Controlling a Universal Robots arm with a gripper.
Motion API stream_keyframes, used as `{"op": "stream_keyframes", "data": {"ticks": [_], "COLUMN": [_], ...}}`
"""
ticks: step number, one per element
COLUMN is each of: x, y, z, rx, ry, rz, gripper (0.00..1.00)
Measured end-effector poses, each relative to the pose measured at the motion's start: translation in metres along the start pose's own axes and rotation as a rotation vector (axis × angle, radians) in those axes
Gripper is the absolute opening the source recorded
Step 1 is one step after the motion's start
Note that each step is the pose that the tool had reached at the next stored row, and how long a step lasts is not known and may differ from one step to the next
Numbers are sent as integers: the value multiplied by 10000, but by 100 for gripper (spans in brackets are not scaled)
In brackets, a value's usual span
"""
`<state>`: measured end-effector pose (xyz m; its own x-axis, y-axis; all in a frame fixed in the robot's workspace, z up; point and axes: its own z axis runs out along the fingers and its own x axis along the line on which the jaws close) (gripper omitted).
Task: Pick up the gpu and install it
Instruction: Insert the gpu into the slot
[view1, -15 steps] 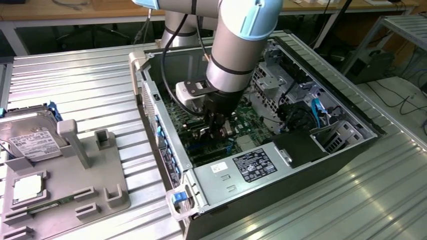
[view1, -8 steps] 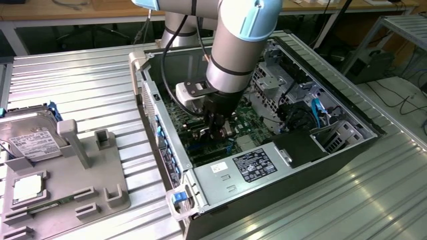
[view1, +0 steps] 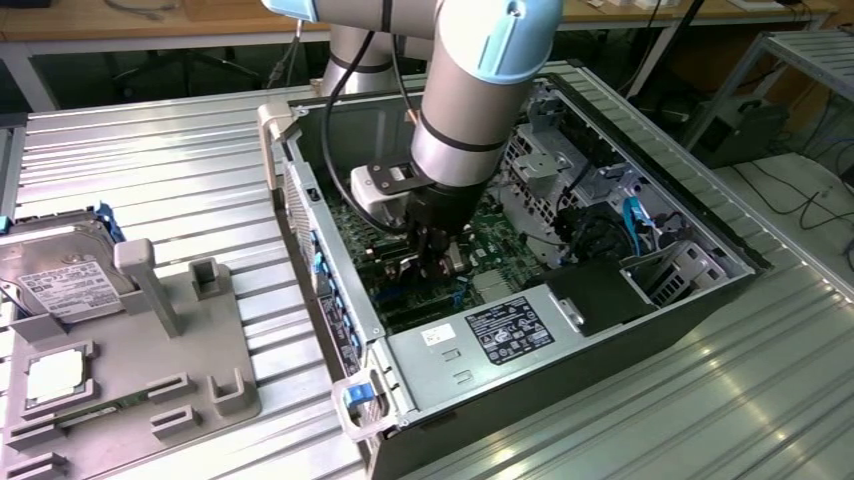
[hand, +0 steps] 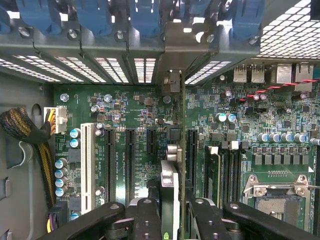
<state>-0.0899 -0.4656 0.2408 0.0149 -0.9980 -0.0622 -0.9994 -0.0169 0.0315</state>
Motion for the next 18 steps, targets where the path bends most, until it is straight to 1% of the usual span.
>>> {"op": "stream_keyframes", "data": {"ticks": [3, 18], "x": [0, -15], "y": [1, 1], "z": [0, 10], "rx": [8, 7], "ry": [0, 17], "rz": [-1, 0], "gripper": [28, 28]}}
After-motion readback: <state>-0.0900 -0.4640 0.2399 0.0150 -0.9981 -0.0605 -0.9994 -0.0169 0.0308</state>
